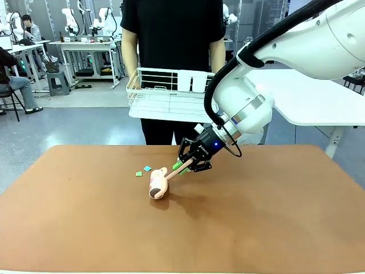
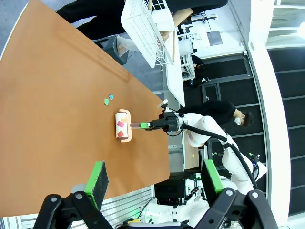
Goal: Clean the table.
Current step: Clean the table with the Lint Roller when the human lifts the Dish drying rack.
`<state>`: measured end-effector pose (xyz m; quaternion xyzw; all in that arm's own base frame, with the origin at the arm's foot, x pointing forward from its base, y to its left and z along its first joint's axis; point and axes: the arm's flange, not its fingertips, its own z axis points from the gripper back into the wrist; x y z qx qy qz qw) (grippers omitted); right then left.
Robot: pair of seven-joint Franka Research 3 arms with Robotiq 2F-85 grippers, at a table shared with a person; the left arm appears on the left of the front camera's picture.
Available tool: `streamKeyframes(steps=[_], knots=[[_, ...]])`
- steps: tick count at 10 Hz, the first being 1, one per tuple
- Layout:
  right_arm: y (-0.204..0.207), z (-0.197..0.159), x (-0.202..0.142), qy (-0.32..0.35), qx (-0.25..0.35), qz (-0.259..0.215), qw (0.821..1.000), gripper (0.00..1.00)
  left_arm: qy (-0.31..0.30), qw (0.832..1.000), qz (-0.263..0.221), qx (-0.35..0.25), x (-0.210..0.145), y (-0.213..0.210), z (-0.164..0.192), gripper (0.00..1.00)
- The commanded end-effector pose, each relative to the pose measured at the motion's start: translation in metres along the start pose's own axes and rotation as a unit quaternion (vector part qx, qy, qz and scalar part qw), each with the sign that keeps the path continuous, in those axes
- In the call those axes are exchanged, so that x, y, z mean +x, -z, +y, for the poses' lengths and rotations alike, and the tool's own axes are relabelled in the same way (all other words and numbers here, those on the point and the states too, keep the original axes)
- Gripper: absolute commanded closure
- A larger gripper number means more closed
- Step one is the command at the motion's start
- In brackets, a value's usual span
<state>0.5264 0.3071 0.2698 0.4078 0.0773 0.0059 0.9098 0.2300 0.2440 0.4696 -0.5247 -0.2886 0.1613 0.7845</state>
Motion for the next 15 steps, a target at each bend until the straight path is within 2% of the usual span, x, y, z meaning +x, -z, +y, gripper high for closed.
streamKeyframes(steps=[1, 3, 4, 6, 9, 10, 12, 15], knots=[[-0.009, -0.014, -0.006, 0.005, 0.01, -0.035, 0.999, 0.79, 0.008, 1.0, -0.001, -0.01, 0.002, -0.003, 0.0, 0.0], [-0.062, -0.005, -0.019, -0.005, 0.051, -0.077, 0.996, 0.79, 0.008, 1.0, -0.001, -0.01, 0.002, -0.003, 0.0, 0.0], [-0.087, -0.006, -0.029, -0.019, 0.055, -0.081, 0.995, 0.79, 0.008, 1.0, -0.001, -0.01, 0.002, -0.003, 0.0, 0.0], [-0.131, -0.012, -0.037, -0.034, 0.046, -0.098, 0.993, 0.79, 0.008, 1.0, -0.001, -0.01, 0.002, -0.003, 0.0, 0.0], [-0.205, -0.02, -0.036, -0.051, 0.0, -0.091, 0.995, 0.79, 0.008, 1.0, -0.001, -0.01, 0.002, -0.003, 0.0, 0.0], [-0.223, -0.022, -0.028, -0.061, -0.008, -0.068, 0.996, 0.79, 0.008, 1.0, -0.001, -0.01, 0.002, -0.003, 0.0, 0.0], [-0.252, -0.026, -0.015, -0.059, -0.039, -0.061, 0.996, 0.79, 0.008, 1.0, -0.001, -0.01, 0.002, -0.003, 0.0, 0.0], [-0.27, -0.039, -0.001, -0.059, -0.036, -0.07, 0.995, 0.79, 0.008, 1.0, -0.001, -0.01, 0.002, -0.003, 0.0, 0.0]])
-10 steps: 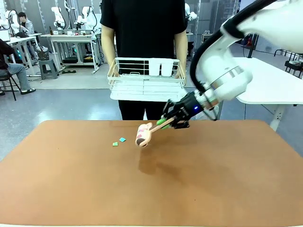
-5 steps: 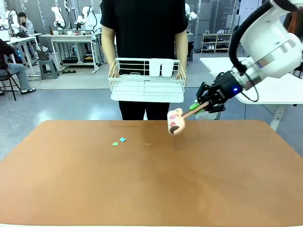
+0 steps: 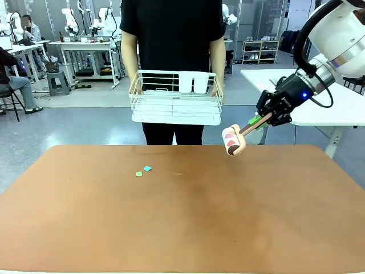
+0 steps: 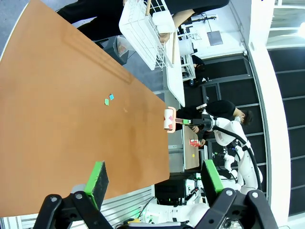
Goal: Clean the table.
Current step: Clean the table with the Lint Roller when the human lifts the Dish drying rack.
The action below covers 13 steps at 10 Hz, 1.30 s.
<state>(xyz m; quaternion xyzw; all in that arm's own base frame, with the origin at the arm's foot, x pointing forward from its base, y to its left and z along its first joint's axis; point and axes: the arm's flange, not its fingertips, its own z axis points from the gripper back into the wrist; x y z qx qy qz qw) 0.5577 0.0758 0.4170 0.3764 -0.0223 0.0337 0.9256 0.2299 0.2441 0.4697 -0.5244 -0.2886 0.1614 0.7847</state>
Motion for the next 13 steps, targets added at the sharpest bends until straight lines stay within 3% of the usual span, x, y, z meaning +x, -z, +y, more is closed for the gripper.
streamKeyframes(steps=[1, 9, 13], knots=[[0.002, 0.007, 0.004, -0.004, -0.002, 0.009, 1.0, 0.79, 0.008, 1.0, -0.001, -0.011, 0.002, -0.003, 0.0, 0.0], [0.002, -0.002, 0.003, 0.001, 0.001, 0.002, 1.0, 0.79, 0.008, 1.0, -0.001, -0.011, 0.002, -0.003, 0.0, 0.0], [0.048, 0.035, 0.049, 0.049, -0.004, -0.003, 0.999, 0.79, 0.008, 1.0, -0.001, -0.011, 0.002, -0.003, 0.0, 0.0]])
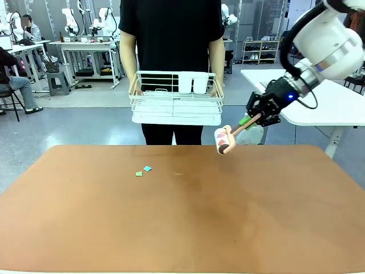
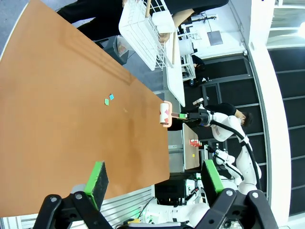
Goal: Clean the table.
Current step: Clean the table with the Lint Roller when the human lifts the Dish drying rack.
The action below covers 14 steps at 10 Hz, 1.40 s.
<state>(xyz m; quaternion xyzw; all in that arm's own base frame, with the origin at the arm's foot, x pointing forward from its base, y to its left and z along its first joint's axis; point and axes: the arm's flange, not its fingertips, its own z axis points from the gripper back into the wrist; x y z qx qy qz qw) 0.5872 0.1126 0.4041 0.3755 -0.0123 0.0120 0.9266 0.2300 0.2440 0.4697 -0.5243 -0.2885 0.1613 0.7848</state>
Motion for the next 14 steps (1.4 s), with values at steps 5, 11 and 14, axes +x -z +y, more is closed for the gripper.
streamKeyframes(steps=[5, 11, 14], knots=[[0.098, 0.072, 0.031, 0.026, 0.006, 0.002, 1.0, 0.79, 0.008, 1.0, -0.002, -0.011, 0.002, -0.003, 0.0, 0.0], [0.142, 0.056, 0.035, 0.011, 0.006, 0.022, 1.0, 0.79, 0.008, 1.0, -0.002, -0.011, 0.002, -0.003, 0.0, 0.0], [0.159, 0.035, 0.041, 0.032, 0.022, 0.03, 0.999, 0.79, 0.008, 1.0, -0.002, -0.011, 0.002, -0.003, 0.0, 0.0]])
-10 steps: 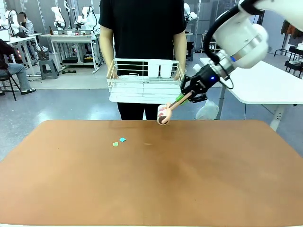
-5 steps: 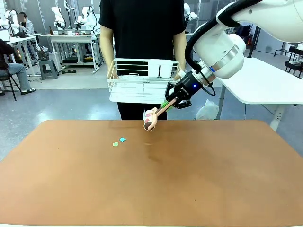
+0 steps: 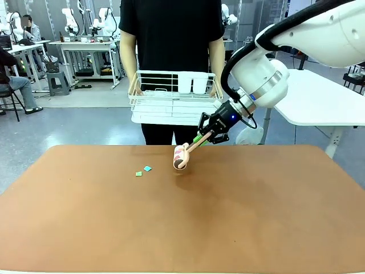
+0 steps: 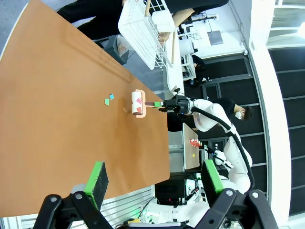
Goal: Clean the table.
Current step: Clean the table with the Lint Roller when the human lifts the Dish drying rack.
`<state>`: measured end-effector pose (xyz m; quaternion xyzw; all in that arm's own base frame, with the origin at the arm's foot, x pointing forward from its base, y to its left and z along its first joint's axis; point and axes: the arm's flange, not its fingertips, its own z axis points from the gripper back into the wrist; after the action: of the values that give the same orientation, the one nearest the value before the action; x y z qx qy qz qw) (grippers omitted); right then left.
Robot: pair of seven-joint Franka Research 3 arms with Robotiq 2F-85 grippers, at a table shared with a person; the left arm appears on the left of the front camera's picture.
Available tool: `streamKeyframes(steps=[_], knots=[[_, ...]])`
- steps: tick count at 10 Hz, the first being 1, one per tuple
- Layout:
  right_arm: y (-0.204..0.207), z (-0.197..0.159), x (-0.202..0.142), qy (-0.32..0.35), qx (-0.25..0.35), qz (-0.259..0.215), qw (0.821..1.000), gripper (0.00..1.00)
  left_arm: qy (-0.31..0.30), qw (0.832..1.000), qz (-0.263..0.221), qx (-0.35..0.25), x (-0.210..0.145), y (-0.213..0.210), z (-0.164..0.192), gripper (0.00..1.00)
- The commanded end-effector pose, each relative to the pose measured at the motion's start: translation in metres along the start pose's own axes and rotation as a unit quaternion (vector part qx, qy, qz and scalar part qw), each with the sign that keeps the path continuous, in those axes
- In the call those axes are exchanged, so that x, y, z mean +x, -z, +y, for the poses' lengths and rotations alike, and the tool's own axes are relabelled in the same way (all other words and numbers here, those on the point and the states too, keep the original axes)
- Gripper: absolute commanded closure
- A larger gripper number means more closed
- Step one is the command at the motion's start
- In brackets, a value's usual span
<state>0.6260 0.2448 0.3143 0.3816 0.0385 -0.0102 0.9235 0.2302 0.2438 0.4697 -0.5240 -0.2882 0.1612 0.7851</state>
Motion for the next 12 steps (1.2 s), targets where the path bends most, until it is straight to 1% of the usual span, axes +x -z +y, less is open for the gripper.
streamKeyframes(steps=[1, 2, 4, 9, 12], knots=[[0.007, -0.001, -0.001, -0.019, 0.013, -0.015, 1.0, 0.79, 0.008, 1.0, -0.002, -0.011, 0.002, -0.004, 0.0, 0.0], [0.013, -0.002, -0.003, -0.031, 0.009, -0.021, 0.999, 0.79, 0.008, 1.0, -0.002, -0.011, 0.002, -0.004, 0.0, 0.0], [0.021, -0.009, 0.003, -0.029, 0.007, -0.021, 0.999, 0.79, 0.008, 1.0, -0.002, -0.011, 0.002, -0.004, 0.0, 0.0], [0.034, -0.016, 0.01, -0.013, 0.002, -0.001, 1.0, 0.79, 0.008, 1.0, -0.002, -0.011, 0.002, -0.004, 0.0, 0.0], [0.05, -0.008, 0.003, -0.017, -0.004, 0.004, 1.0, 0.79, 0.008, 1.0, -0.002, -0.011, 0.002, -0.004, 0.0, 0.0]])
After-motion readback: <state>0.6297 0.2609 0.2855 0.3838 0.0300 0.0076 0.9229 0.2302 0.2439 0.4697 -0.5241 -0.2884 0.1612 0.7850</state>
